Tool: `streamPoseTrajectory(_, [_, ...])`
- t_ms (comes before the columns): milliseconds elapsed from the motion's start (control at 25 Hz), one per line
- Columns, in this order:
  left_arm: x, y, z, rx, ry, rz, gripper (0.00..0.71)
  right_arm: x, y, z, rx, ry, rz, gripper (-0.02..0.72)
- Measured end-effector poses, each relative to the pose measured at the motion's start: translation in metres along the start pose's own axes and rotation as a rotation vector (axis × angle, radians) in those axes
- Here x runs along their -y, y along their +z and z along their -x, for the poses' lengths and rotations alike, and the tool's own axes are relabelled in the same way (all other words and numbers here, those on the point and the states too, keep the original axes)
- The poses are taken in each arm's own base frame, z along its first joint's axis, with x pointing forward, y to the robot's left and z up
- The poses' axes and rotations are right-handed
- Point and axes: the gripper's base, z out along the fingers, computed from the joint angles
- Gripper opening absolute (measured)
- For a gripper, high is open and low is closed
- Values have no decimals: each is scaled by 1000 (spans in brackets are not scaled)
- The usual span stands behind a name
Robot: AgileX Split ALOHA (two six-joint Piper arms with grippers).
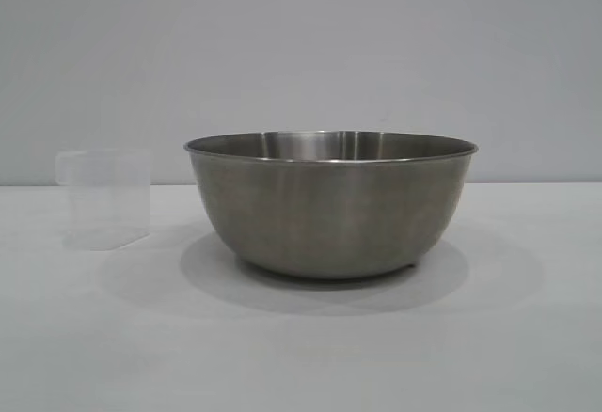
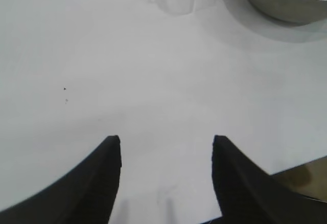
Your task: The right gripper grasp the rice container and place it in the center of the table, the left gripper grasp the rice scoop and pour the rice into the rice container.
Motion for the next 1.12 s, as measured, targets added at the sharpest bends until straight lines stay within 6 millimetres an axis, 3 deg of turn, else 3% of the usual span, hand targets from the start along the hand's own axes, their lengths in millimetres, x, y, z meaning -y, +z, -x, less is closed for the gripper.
streamPoseTrajectory(840, [-1,0,0,0,-38,6,342,0,0,0,0,0,-1,385])
streamPoseTrajectory(1120, [-2,0,0,2,-104,93,342,0,0,0,0,0,-1,385])
